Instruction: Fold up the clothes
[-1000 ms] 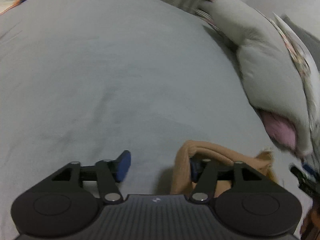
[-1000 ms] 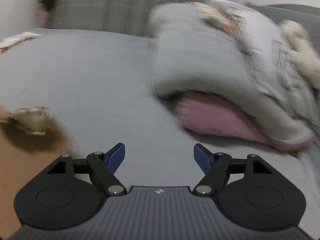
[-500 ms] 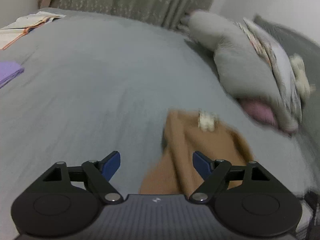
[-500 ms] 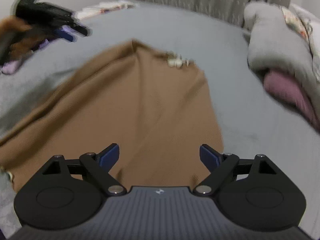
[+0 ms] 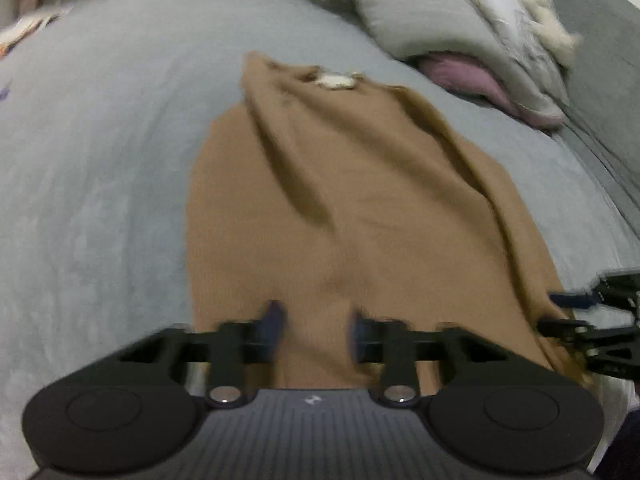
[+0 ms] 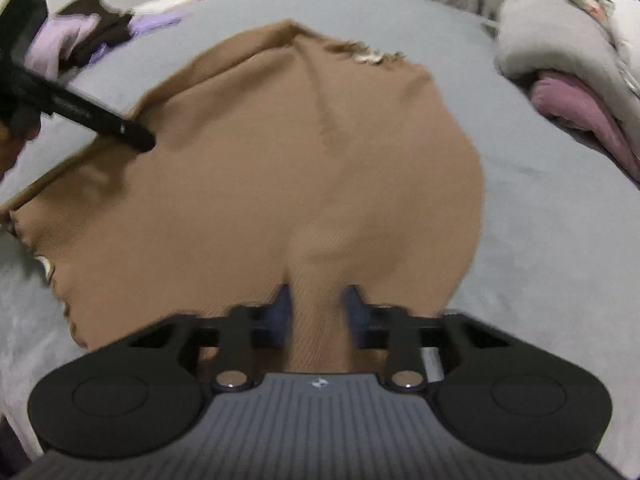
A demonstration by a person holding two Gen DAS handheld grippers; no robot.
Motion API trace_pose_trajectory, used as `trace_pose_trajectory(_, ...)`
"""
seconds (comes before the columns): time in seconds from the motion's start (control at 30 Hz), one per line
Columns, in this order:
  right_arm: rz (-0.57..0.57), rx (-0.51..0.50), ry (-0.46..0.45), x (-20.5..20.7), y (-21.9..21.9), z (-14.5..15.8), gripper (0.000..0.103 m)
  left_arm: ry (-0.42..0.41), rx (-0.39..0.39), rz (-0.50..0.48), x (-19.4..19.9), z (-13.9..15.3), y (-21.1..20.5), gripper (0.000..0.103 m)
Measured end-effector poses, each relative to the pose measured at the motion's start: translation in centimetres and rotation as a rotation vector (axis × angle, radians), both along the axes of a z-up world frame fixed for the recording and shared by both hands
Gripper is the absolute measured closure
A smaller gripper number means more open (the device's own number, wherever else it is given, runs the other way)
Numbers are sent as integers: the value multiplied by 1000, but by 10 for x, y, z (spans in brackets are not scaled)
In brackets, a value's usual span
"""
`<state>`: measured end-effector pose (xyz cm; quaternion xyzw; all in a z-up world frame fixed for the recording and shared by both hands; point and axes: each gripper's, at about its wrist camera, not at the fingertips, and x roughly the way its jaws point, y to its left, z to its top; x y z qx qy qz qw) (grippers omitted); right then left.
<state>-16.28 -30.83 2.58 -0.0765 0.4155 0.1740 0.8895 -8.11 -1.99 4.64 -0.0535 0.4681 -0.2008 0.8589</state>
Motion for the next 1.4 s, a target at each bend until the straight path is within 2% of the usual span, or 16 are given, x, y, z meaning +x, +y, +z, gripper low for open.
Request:
trace_pose_trajectory(0.17, -148, 48, -114, -3, -47, 31, 97, 0, -119, 63, 7, 17, 28, 96)
trace_pose_trajectory(0.33, -329, 118, -201, 2, -109, 54, 97, -13, -306, 164, 20, 33, 78, 97)
trace_pose_trajectory(0.43, -436, 130, -249, 12, -145, 61, 97, -1, -274, 224, 25, 36, 95, 97)
trace_pose_trajectory(0.57, -575, 174, -321, 39, -193, 68, 97, -74, -282, 395, 39, 51, 140, 97)
trace_pose_trajectory(0.7, -686, 162, -348, 61, -226, 56, 98, -118, -358, 577, 44, 56, 192, 97)
trace_pose_trajectory(0.77, -735, 147, -343, 68, -234, 48, 97, -128, -357, 646, 44, 55, 207, 97)
trace_pose_trajectory(0.8, -750, 151, -339, 70, -237, 43, 94, -133, -354, 679, 44, 54, 214, 97)
trace_pose_trajectory(0.87, -734, 212, -304, 72, -243, 35, 83, -143, -364, 706, 42, 55, 222, 96)
trace_pose_trajectory(0.93, -684, 276, -217, 76, -243, 21, 40, -155, -370, 723, 43, 55, 221, 93)
trace_pose_trajectory(1.0, -657, 222, -183, 77, -234, 12, 24, -164, -343, 770, 41, 57, 214, 92)
trace_pose_trajectory(1.1, -577, 91, -165, 74, -220, 6, 24, -196, -360, 828, 32, 60, 215, 92)
trace_pose_trajectory(1.23, -438, -80, -155, 56, -197, -3, 18, -286, -351, 900, 21, 78, 235, 93)
trace_pose_trajectory(1.3, -401, -121, -137, 46, -192, -12, 17, -299, -356, 873, 11, 86, 238, 89)
trace_pose_trajectory(1.4, -305, -171, -113, 35, -184, -21, 17, -242, -345, 774, 5, 81, 219, 80)
